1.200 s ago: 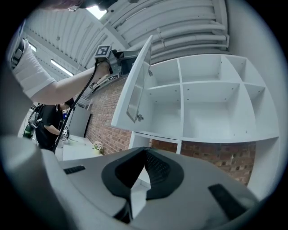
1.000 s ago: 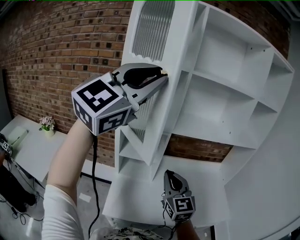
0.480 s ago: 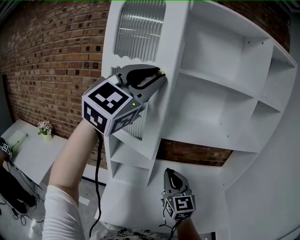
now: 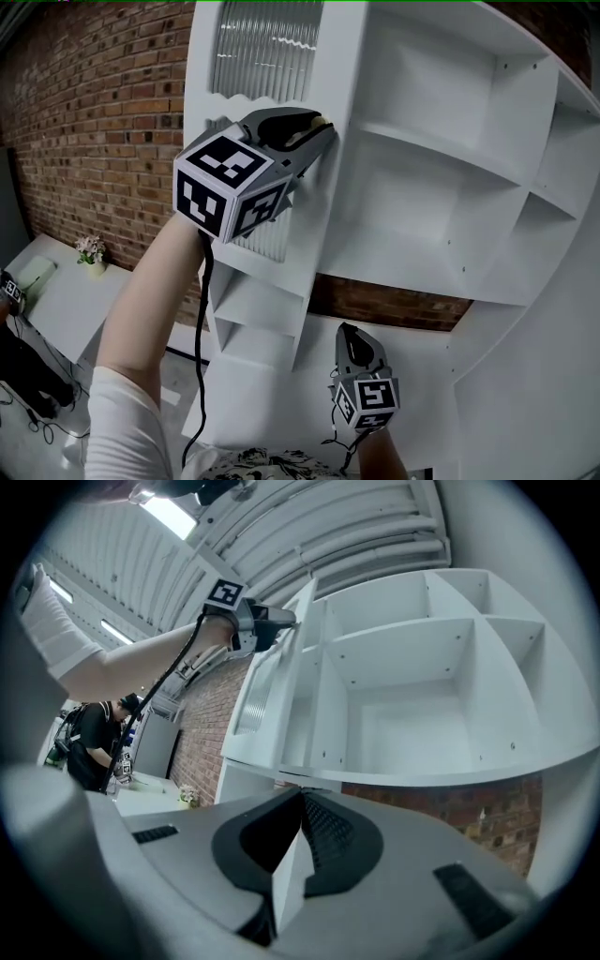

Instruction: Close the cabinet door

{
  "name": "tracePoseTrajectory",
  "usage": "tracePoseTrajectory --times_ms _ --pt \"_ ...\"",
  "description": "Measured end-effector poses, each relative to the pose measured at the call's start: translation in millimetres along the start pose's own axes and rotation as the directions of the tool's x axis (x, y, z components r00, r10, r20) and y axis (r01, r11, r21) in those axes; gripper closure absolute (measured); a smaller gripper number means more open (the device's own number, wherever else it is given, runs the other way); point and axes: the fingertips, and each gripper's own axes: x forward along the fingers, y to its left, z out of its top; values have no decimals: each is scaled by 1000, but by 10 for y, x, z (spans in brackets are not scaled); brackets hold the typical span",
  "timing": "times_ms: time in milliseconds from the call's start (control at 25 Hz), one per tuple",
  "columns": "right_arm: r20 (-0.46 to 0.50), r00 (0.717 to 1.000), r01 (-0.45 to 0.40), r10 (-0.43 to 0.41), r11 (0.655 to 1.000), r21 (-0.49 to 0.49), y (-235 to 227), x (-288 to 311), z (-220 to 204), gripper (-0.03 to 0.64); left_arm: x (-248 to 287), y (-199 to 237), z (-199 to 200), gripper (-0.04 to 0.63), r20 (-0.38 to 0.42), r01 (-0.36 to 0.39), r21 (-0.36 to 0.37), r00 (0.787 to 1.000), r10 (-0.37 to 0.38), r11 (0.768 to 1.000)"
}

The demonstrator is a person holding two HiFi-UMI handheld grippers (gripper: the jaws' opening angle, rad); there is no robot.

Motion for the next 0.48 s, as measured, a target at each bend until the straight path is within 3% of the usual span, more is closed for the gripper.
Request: tracePoseTrajectory --times_ms 480 --pt "12 1000 -8 8 1000 11 -238 58 -69 612 394 106 -241 496 -74 -108 74 991 113 991"
